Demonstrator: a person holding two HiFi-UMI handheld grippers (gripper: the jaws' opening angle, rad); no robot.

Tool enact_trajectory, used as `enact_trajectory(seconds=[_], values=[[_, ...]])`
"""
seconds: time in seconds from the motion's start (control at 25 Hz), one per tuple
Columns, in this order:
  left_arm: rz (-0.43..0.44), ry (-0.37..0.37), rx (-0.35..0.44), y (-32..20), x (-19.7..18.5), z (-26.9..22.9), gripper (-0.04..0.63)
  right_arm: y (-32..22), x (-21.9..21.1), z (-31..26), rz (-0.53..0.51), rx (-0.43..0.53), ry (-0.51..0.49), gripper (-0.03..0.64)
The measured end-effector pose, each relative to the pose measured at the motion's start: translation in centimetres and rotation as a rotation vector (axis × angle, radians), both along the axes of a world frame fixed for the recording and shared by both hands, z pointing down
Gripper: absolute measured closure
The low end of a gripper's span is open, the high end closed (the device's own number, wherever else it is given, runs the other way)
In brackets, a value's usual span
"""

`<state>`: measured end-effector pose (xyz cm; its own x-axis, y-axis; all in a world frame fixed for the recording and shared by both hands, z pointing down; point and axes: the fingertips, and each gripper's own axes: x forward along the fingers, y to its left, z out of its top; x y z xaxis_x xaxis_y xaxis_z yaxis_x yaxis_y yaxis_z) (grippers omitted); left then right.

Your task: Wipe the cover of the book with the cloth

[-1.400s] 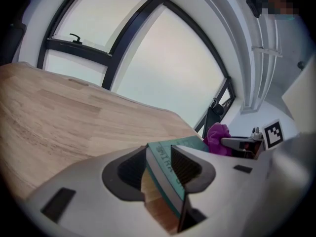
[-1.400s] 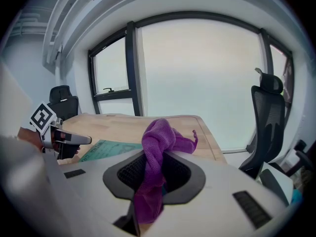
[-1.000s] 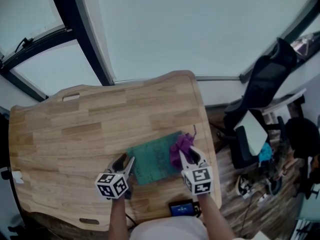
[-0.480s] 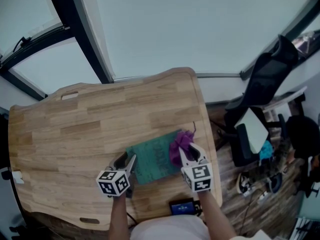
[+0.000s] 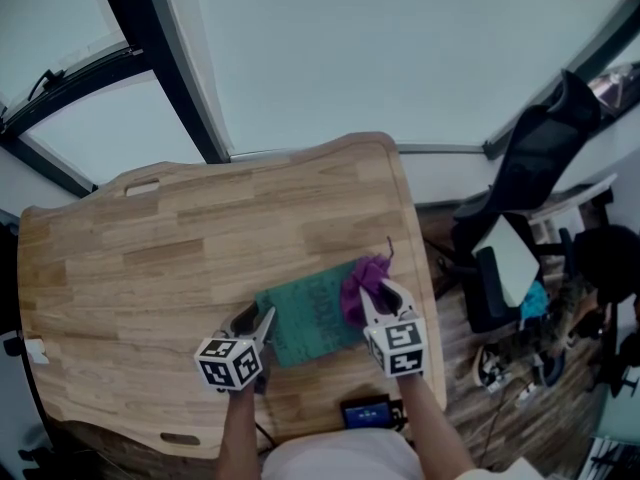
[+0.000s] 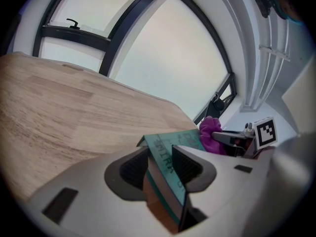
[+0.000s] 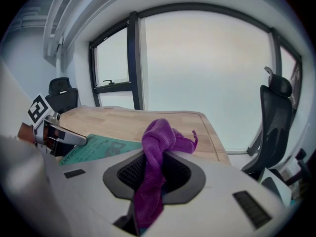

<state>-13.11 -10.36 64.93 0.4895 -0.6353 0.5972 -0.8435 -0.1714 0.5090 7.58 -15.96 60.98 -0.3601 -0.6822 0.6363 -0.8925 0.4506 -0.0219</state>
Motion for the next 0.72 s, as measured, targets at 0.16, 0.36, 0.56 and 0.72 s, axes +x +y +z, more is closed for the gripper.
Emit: enact_trajectory(seconds=[0.16, 0.36, 0.56, 0.72], values=[[0.001, 0.002, 0.001, -0.1, 0.0, 0.0, 0.443, -0.6, -0.4, 0.2, -0.009, 0.003, 0.009, 0.537], [0.001, 0.004, 0.002, -0.1, 0.0, 0.1, 0.445, -0.9, -1.0, 1.3, -0.050, -0.028, 0.043, 0.537], [-0.001, 0.003, -0.001, -0.2, -0.3, 0.3, 0.445, -1.1, -1.5, 2.3, -0.085, -0.064, 0.055, 0.537], [-0.002, 0.008, -0.006, -0.2, -0.2, 0.6, 0.446, -1.4, -1.2, 2.5, -0.055, -0.121, 0.029, 0.537]])
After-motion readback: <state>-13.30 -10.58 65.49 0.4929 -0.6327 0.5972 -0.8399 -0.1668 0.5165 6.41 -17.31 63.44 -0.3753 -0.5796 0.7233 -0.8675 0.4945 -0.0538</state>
